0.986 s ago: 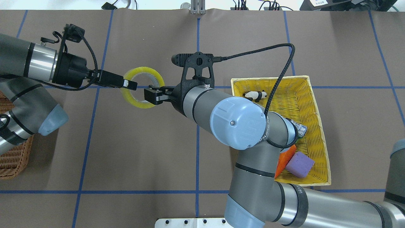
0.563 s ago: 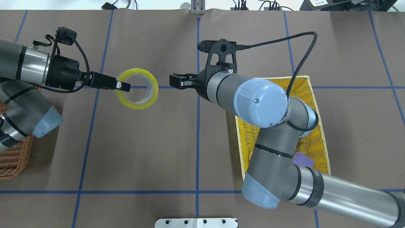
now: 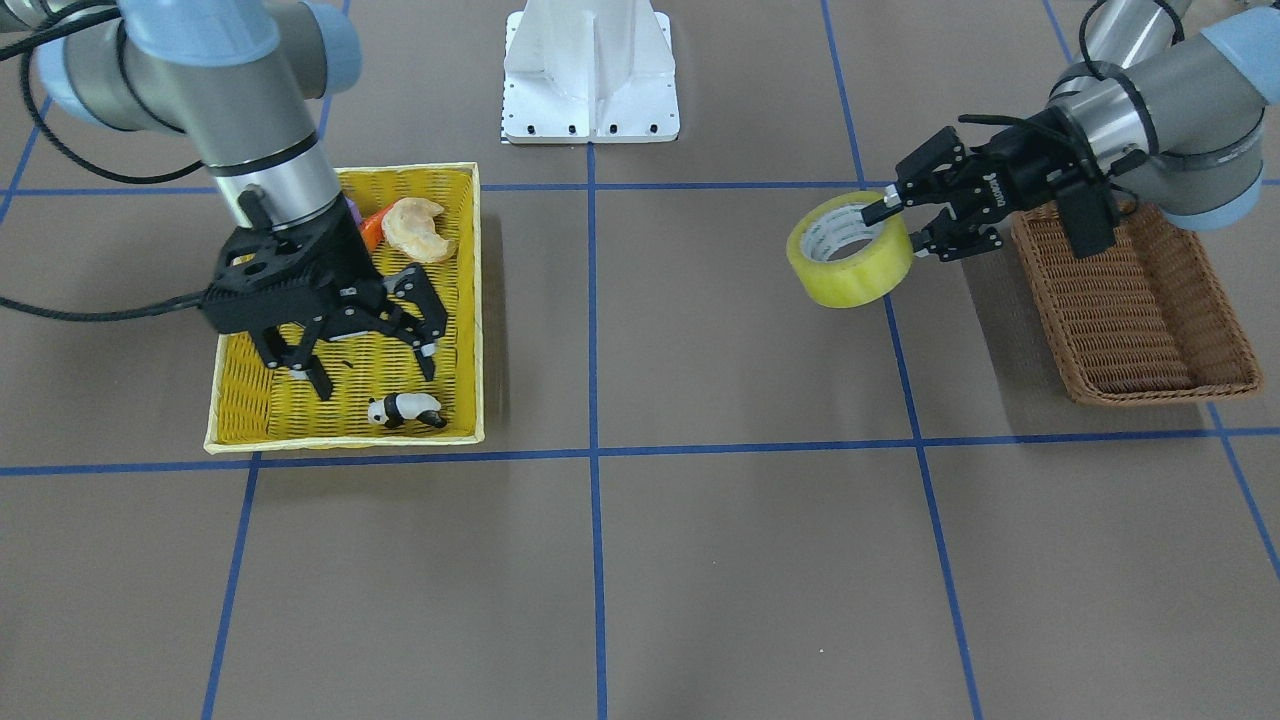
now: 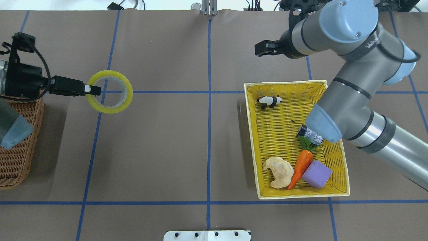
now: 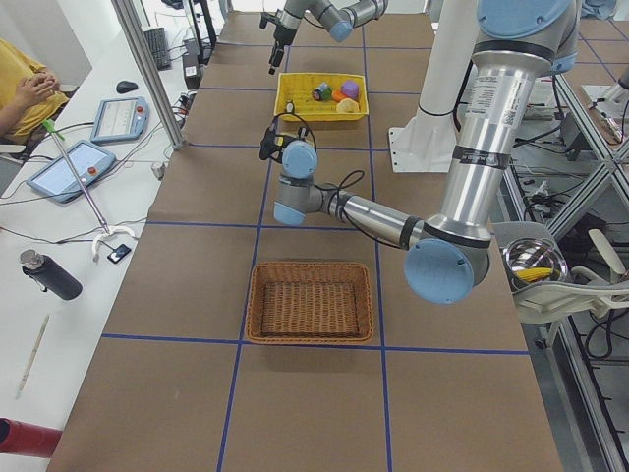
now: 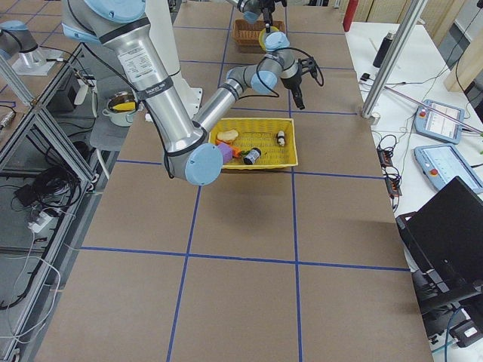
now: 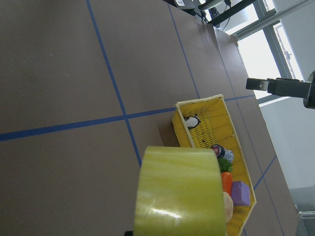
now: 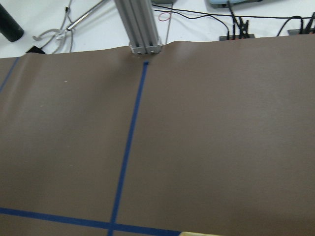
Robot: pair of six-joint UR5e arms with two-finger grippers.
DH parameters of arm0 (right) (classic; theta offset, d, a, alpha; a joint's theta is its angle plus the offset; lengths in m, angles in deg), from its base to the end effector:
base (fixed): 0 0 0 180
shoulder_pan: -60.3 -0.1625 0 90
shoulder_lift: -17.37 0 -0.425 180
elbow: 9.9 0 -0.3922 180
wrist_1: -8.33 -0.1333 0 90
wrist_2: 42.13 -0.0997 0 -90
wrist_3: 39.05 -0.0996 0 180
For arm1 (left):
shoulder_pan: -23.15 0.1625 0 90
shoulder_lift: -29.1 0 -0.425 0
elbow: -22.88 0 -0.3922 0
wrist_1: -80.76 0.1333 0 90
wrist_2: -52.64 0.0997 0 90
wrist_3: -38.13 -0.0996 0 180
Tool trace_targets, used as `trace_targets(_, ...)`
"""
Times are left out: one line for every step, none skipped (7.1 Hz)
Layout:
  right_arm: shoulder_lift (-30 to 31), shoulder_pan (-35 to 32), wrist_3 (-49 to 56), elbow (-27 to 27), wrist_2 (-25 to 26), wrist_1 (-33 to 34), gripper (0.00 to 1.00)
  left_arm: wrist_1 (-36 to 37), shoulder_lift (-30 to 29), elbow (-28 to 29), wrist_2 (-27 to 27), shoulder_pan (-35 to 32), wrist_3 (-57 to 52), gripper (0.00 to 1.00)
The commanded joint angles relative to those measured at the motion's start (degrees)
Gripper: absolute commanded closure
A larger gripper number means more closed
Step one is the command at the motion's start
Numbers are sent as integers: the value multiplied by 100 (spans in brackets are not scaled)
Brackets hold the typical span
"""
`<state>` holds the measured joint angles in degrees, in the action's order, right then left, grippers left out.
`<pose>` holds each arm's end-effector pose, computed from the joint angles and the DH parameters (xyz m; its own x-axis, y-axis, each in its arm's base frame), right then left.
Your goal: Move tape to another basket
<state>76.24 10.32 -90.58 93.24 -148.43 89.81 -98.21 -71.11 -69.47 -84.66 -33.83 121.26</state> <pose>-0.3289 -0.5556 0.2309 0.6723 -0.1279 0.7291 -0.2210 0.9054 0.3626 0.2245 -0.4557 0.3843 -0.0871 0.2828 -0.9552 0.1880 0.9463 0.2630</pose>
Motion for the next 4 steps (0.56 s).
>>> trace_targets(263, -1035, 1891, -170, -1047, 797, 0, -33, 553, 76, -678, -756, 19, 100)
trace_targets(552, -1466, 2980, -275, -1277, 904, 0, -24, 685, 268, -1301, -1283, 19, 100)
trace_targets(798, -1844, 3922, -398, -1601, 1070, 0, -24, 826, 522, -1725, -1732, 11, 100)
trace_targets(1166, -2257, 4705, -452, -1778, 1141, 0, -50, 888, 777, -1956, -1963, -7, 100)
